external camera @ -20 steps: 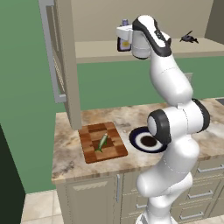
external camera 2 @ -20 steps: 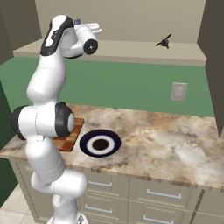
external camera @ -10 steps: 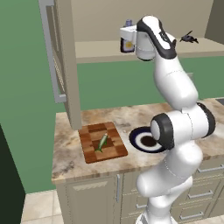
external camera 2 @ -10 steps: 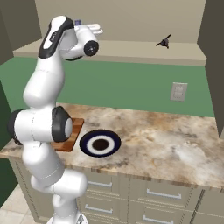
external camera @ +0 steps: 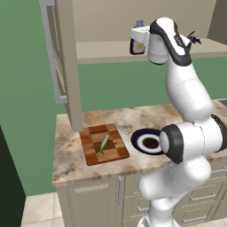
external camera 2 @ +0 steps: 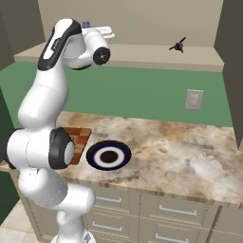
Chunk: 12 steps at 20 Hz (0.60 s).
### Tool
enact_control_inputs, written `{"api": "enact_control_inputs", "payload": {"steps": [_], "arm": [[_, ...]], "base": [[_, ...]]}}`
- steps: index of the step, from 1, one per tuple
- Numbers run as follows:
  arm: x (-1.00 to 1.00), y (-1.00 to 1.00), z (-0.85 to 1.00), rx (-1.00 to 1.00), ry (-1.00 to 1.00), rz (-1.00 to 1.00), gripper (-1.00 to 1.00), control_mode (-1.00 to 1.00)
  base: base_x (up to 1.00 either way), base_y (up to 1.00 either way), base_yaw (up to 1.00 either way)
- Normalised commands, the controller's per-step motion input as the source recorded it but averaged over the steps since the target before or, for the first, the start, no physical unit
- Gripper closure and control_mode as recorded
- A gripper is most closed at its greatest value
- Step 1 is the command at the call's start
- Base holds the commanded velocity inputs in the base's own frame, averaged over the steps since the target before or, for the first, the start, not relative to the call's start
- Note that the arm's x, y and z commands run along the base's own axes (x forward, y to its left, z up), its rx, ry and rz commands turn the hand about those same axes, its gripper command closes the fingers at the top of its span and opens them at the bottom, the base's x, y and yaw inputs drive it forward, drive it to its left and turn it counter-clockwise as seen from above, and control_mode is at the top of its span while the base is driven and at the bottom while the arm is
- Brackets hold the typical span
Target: Pick the fish from the plate and place it on the cutting board. Then pick the condiment bottle from the cabinet and place it next to the cutting board.
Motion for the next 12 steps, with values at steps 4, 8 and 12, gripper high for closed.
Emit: {"api": "enact_control_inputs", "payload": {"steps": [4, 8, 12], "arm": [[-0.48, -0.29, 0.14, 0.02, 0.0, 0.0, 1.0, -1.0], [-0.46, -0.33, 0.08, 0.0, 0.0, -0.01, 1.0, -1.0], [-0.46, -0.33, 0.01, 0.0, 0.0, -0.02, 1.0, -1.0]], "base": [[0.0, 0.0, 0.0], [0.0, 0.0, 0.0], [0.0, 0.0, 0.0]]}}
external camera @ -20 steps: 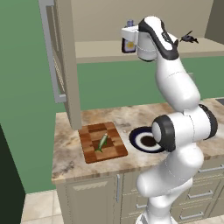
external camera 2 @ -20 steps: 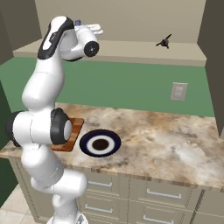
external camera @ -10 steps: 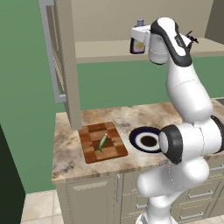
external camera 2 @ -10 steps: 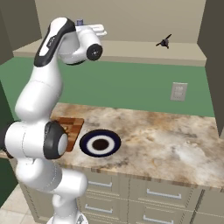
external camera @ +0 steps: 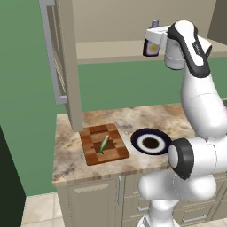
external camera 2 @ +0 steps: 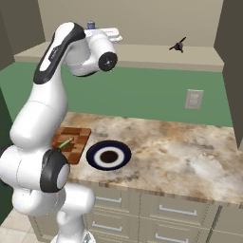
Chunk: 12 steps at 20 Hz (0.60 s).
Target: Pick the fish from the plate and place it on the cutting board. Then pick the condiment bottle from the cabinet and place it next to the cutting board.
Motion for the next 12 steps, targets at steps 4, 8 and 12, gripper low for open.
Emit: {"api": "enact_control_inputs", "payload": {"steps": [4, 8, 12], "arm": [[-0.48, -0.33, 0.0, 0.0, 0.0, -0.02, 1.0, -1.0], [-0.5, -0.29, 0.0, 0.0, 0.0, -0.02, 1.0, -1.0], [-0.51, -0.28, 0.0, 0.0, 0.0, -0.02, 1.0, -1.0]], "base": [[0.0, 0.0, 0.0], [0.0, 0.0, 0.0], [0.0, 0.0, 0.0]]}}
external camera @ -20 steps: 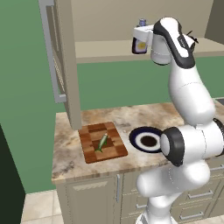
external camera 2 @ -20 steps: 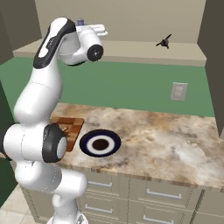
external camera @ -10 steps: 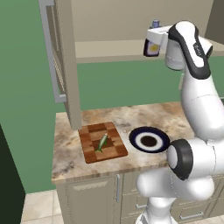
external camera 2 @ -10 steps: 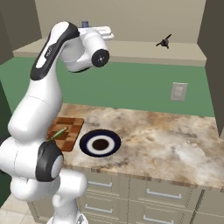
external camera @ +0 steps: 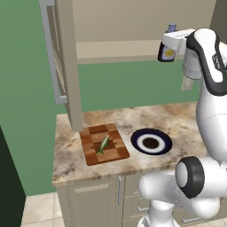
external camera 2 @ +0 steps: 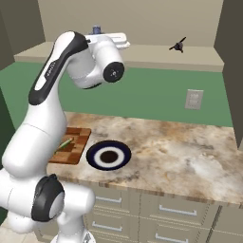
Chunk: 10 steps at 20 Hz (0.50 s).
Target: Pick the fish from the plate and place it on the cutting board. Then pick the condiment bottle from the cabinet and place it next to the cutting board.
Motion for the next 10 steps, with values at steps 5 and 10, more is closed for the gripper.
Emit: {"api": "enact_control_inputs", "payload": {"steps": [5, 10], "arm": [[-0.5, -0.27, -0.01, 0.0, 0.0, -0.01, 1.0, -1.0], [-0.43, -0.23, -0.15, 0.0, 0.0, -0.01, 1.0, -1.0]], "base": [[0.0, 0.0, 0.0], [0.0, 0.0, 0.0]]}}
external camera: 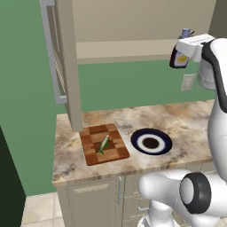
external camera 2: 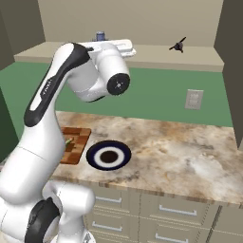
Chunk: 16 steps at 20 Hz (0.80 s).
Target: Pick the fish from the plate and place it on the cutting board. Then pick the condiment bottle from the cabinet and place it next to the cutting board.
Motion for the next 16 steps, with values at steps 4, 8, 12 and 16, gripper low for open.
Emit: {"api": "enact_control_inputs", "payload": {"steps": [4, 8, 12, 16], "arm": [[-0.38, -0.2, -0.42, 0.0, 0.01, 0.0, 1.0, -1.0], [-0.28, -0.15, -0.51, 0.0, 0.02, 0.0, 1.0, -1.0], [-0.19, -0.13, -0.54, 0.0, 0.01, 0.0, 1.0, -1.0], [-0.11, -0.1, -0.52, 0.0, 0.0, 0.0, 1.0, -1.0]], "base": [[0.0, 0.0, 0.0], [0.0, 0.0, 0.0], [0.0, 0.0, 0.0], [0.0, 0.0, 0.0]]}}
